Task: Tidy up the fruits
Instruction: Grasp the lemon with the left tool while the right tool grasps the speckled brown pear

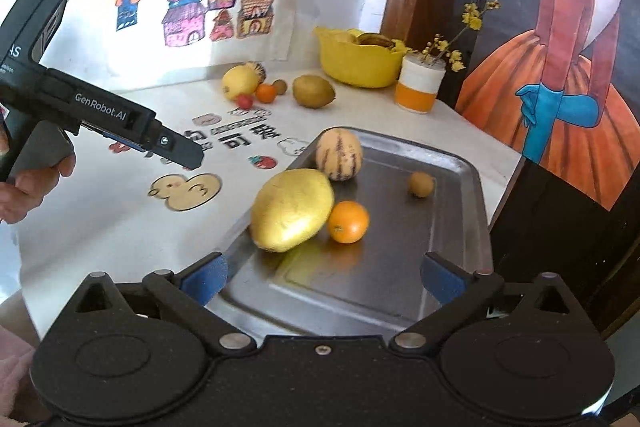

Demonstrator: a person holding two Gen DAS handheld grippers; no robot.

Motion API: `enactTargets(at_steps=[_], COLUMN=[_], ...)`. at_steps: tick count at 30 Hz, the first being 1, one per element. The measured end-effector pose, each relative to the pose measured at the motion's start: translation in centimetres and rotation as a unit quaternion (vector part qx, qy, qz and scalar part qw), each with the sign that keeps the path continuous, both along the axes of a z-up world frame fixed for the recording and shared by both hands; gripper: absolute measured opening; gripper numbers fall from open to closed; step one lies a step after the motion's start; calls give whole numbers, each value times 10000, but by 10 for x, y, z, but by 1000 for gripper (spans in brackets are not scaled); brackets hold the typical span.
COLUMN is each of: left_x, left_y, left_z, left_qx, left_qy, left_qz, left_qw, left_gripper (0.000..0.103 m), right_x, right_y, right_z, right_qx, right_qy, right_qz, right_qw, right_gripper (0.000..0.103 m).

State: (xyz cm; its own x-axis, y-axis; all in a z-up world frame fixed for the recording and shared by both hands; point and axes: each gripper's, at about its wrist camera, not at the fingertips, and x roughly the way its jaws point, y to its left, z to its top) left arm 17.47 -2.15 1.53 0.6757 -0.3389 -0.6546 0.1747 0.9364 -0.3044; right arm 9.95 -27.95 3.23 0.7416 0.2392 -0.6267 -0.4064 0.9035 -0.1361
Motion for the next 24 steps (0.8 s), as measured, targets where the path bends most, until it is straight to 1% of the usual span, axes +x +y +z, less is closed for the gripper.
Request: enactTargets(at_steps=[3,8,11,13,16,19,22,24], left_x=[-6,-10,-10,-10,-8,-3,7,17], left_y=[17,45,63,75,89,95,97,96], left_z=[-4,-8,-10,-11,-12,-8,-4,-1], left_qx=[-15,86,38,-9,25,198,226,267], left_qy=[14,34,63,52,19,-40,-39,-125], left_qz=[98,310,453,573,697,795,803,802], left_qw=[9999,9995,9989,9983,9976,9966,9965,9963], left_gripper=[102,102,102,102,103,103,103,103], right_x=[-4,-3,1,7,20,38,64,86], right_y=[12,36,50,58,69,78,84,86], right_z=[2,6,5,5,5,12,23,31], right_qx=[-79,-170,-185,-131,-27,102,315,492], right_qy=[72,93,54,108,214,283,382,525], right_qz=[69,224,244,248,282,281,224,147], right_qw=[9999,9996,9995,9995,9994,9992,9985,9973], right_gripper=[102,102,102,102,102,102,102,102])
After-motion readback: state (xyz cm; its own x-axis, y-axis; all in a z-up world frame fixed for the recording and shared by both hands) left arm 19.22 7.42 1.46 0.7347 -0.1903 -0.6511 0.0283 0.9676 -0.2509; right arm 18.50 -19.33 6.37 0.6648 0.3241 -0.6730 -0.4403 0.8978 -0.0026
